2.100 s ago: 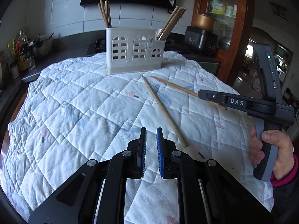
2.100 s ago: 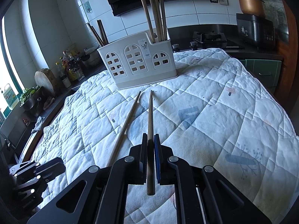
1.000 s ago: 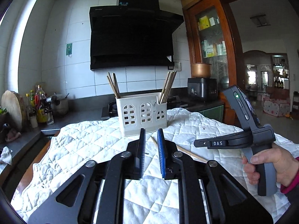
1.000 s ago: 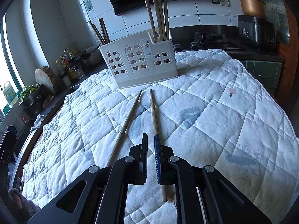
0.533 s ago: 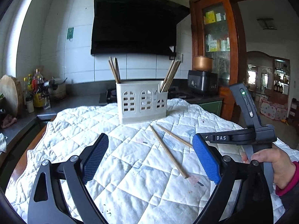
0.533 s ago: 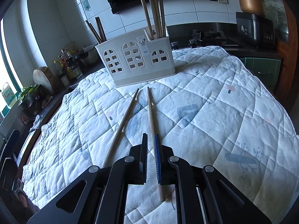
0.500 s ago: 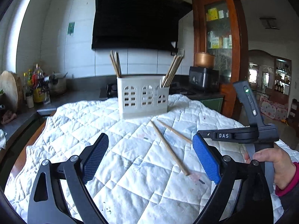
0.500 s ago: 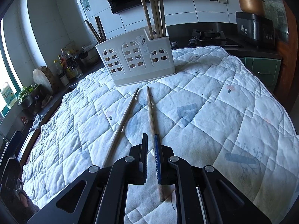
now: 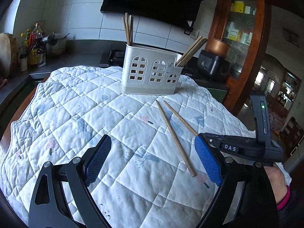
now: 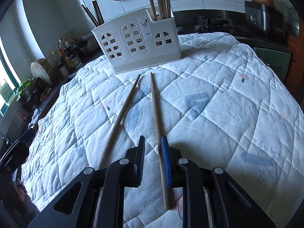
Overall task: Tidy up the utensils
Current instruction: 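Close the left tool on the last wooden chopstick, then lift the chopstick in the left tool upright over the caddy while the right tool does likewise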
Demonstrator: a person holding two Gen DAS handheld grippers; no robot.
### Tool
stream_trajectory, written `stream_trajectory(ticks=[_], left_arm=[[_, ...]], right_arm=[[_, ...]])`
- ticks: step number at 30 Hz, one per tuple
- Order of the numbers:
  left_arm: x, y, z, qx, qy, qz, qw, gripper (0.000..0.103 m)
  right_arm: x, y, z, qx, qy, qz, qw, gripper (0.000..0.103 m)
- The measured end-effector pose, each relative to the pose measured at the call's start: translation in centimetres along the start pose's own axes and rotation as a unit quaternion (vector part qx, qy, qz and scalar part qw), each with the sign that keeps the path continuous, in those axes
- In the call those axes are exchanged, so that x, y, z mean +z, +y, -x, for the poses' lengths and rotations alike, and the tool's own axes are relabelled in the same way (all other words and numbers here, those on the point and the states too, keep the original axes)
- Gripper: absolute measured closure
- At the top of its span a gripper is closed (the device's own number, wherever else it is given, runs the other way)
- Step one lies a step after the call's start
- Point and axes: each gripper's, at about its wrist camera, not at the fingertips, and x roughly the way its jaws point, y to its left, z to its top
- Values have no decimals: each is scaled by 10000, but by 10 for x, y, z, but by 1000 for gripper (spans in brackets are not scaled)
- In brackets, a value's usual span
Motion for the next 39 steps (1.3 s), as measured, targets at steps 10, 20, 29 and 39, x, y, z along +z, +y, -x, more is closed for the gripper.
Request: stream_trajectory(ticks=[10,20,29,39], left_arm=[[13,-9,-20,13,300,-101,9995,29],[8,-19,-55,-169,1000,20,9948,58],[-1,-45,-80,-241,1433,-75,9894,71],[-7,-55,-106,-19,1829,-14,9831,86]], right_arm=[[0,1,-6,-46,161,93,9998,82],[-1,5,-1,-257,62,350,9990,96],[2,-3,28,-21,-513,112,9986,96],[5,-5,42,111,-799,7,9967,96]])
